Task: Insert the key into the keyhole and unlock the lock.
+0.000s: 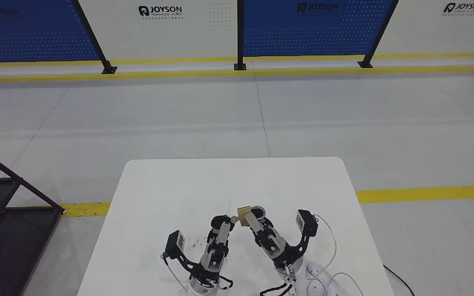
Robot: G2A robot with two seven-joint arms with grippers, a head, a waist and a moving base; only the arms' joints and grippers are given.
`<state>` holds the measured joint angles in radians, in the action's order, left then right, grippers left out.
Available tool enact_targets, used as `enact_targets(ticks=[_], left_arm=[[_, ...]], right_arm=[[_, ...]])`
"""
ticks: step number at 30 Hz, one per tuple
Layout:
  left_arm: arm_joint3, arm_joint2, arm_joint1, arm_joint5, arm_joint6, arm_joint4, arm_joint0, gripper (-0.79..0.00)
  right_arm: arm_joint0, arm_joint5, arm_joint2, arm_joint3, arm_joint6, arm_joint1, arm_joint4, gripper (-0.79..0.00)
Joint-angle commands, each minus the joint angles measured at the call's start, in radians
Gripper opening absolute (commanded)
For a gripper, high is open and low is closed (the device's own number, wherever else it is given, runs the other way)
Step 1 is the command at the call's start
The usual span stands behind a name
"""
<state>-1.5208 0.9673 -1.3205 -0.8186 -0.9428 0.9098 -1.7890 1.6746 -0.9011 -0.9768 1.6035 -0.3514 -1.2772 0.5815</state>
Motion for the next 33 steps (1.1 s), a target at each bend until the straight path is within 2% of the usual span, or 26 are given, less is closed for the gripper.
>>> enact_targets(ticks=[1,8,11,14,19,23,26,33], left_arm=[[0.0,0.003,0.001,-0.005,0.005,0.007,-0.002,-0.548],[-0.005,0.006,0.001,0.004,0.003,0.036,-0.006,-0.671],[-0.005,0.006,0.001,0.006,-0.001,0.042,-0.006,-0.785],[-0.005,0.006,0.0,0.008,-0.004,0.046,-0.006,-0.739],[-0.005,0.005,-0.001,0.017,-0.001,0.045,-0.005,-0.705],[-0.002,0.005,-0.002,0.023,0.004,0.04,-0.002,-0.717],[-0.001,0.006,-0.002,0.025,0.006,0.039,-0.001,-0.785],[0.002,0.01,-0.002,0.027,0.009,0.048,0.0,-0.785]], right_arm=[[0.001,0.002,-0.001,0.0,0.008,0.0,-0.003,-0.785],[-0.002,0.021,-0.001,0.005,0.055,0.002,-0.016,-0.785],[-0.001,0.024,-0.002,0.008,0.065,0.002,-0.021,-0.785],[-0.001,0.03,-0.003,0.009,0.077,0.002,-0.024,-0.785],[-0.002,0.034,-0.004,0.012,0.092,0.003,-0.029,-0.785],[-0.001,0.038,-0.004,0.014,0.098,0.002,-0.031,-0.785],[-0.002,0.039,-0.004,0.014,0.102,0.002,-0.032,-0.785],[-0.001,0.042,-0.006,0.017,0.11,0.002,-0.033,-0.785]])
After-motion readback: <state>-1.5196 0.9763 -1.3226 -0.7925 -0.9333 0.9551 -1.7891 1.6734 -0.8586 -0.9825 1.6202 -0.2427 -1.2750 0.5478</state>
